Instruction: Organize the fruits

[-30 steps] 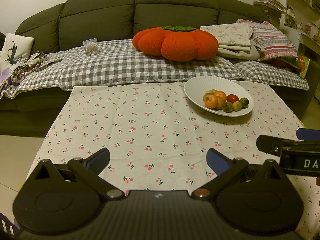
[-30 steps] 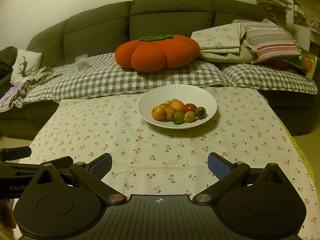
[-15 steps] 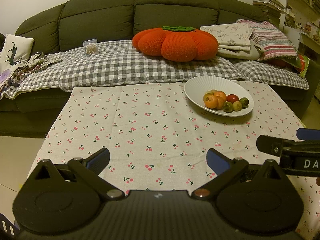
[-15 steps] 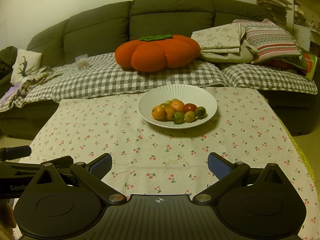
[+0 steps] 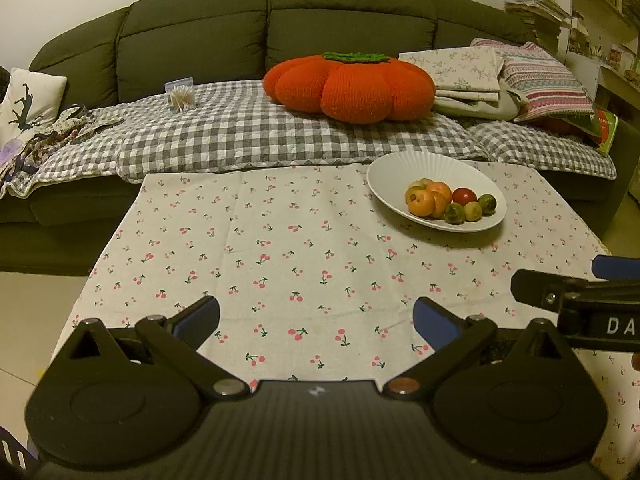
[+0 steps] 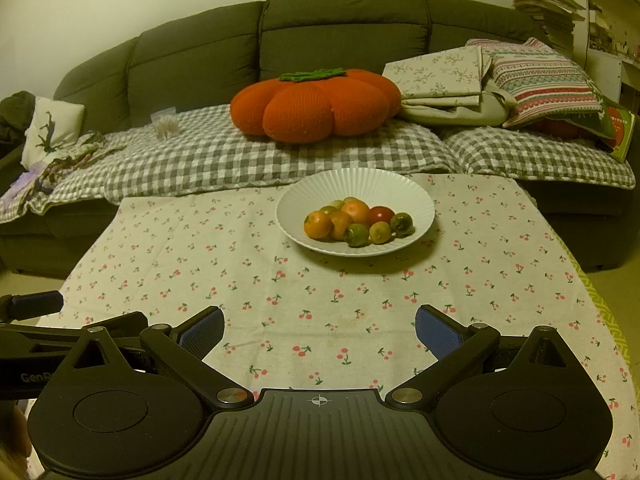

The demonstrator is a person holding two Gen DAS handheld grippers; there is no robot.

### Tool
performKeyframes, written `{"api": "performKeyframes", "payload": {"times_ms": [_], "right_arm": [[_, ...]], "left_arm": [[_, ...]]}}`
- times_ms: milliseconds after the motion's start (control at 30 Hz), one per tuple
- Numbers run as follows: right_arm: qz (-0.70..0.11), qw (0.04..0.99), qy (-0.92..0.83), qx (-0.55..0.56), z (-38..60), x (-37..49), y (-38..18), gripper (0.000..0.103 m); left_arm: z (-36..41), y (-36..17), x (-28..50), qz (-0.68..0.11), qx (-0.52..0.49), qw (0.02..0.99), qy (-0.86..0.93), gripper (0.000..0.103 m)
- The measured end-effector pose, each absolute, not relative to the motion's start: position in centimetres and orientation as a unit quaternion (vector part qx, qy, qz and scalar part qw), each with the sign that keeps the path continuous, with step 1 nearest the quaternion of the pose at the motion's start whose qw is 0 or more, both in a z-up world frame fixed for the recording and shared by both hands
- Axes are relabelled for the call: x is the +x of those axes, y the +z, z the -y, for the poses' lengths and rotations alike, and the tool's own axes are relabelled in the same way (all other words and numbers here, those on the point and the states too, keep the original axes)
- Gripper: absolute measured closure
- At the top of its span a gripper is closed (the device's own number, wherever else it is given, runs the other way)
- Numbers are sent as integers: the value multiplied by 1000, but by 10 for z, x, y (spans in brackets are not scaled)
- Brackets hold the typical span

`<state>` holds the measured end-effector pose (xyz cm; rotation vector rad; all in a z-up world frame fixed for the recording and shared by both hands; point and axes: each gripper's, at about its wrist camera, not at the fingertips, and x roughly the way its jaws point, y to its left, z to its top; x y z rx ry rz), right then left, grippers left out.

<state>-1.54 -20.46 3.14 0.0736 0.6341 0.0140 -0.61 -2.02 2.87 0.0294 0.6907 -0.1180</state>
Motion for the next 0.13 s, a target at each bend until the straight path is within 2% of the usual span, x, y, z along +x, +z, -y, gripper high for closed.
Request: {"api": "performKeyframes", "payload": {"times_ms": [133], "right_arm": [[-312,949,7,37,205,-15,31,1]], "left_arm": [[20,28,-5,-339,13,939,-58,1]]}}
